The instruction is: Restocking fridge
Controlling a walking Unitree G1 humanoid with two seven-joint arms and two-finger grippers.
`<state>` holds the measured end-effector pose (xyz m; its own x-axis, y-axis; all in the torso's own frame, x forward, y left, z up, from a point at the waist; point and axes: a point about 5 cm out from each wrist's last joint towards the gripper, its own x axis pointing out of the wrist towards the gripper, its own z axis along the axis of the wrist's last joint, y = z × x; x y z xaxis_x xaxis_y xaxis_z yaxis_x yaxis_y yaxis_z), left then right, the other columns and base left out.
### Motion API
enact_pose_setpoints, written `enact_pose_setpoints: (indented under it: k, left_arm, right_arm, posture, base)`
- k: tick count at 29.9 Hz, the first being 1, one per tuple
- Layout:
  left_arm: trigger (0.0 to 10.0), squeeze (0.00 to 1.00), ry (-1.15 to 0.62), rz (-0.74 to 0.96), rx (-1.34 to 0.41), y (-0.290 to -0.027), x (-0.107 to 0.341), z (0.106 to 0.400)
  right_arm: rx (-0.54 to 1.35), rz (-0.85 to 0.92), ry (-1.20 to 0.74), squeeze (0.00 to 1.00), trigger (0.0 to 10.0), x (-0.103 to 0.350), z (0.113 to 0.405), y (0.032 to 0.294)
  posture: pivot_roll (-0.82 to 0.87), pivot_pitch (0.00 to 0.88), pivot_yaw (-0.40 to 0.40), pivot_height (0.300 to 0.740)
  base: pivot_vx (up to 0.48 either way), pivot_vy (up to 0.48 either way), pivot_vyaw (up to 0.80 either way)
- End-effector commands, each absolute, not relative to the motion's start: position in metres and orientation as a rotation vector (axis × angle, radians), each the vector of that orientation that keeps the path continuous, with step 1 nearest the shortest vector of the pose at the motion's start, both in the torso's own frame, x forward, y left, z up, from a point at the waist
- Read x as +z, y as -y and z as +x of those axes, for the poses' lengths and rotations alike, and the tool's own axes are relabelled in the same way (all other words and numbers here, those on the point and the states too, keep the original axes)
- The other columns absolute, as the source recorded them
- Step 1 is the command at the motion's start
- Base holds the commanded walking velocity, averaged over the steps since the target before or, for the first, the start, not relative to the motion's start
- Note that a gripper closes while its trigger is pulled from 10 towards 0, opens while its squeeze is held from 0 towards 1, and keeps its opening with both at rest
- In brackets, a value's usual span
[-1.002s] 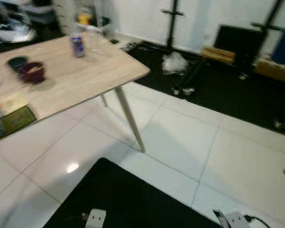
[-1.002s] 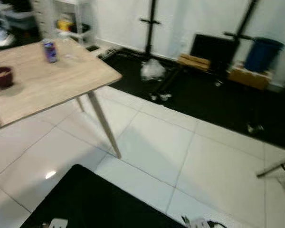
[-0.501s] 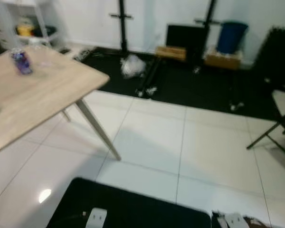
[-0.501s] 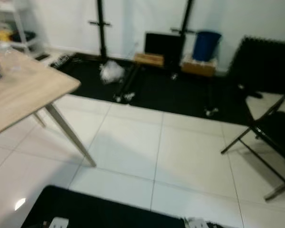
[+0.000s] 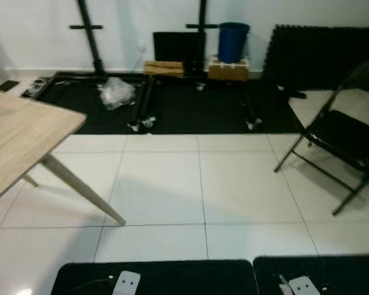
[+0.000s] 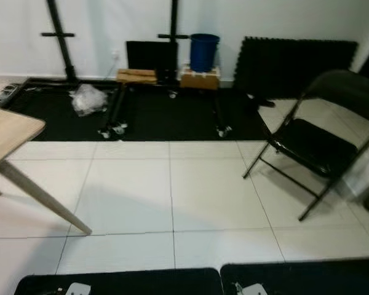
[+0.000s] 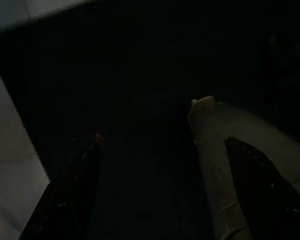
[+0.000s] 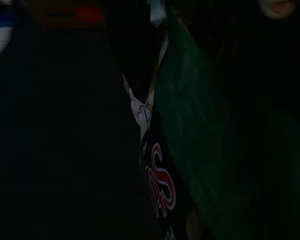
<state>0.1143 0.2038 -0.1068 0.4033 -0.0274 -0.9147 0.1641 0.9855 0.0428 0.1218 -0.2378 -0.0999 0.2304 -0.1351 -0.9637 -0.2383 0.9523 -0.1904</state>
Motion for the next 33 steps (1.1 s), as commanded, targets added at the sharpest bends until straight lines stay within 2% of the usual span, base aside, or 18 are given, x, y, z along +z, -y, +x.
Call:
enact_pose_setpoints:
  k: [1,33]
  left_arm:
    - [10.0,0.00,-1.153,0.144,-0.132,-0.202,-0.107,0.114]
    - [10.0,0.00,-1.095,0.223,-0.105,-0.206,-0.103,0.125]
  right_arm:
    - [0.050,-0.331,-1.339,0.00,10.0,-0.098,0.122,0.244]
    - [0.069,-0.321,-1.322,0.00,10.0,-0.099,0.127,0.237]
  posture:
    - [0.01,0.000,-0.012,0.740]
    - [0.01,0.000,-0.013,0.740]
  base:
    - [0.000,0.000,-0.78]
    - [0.000,0.000,-0.79]
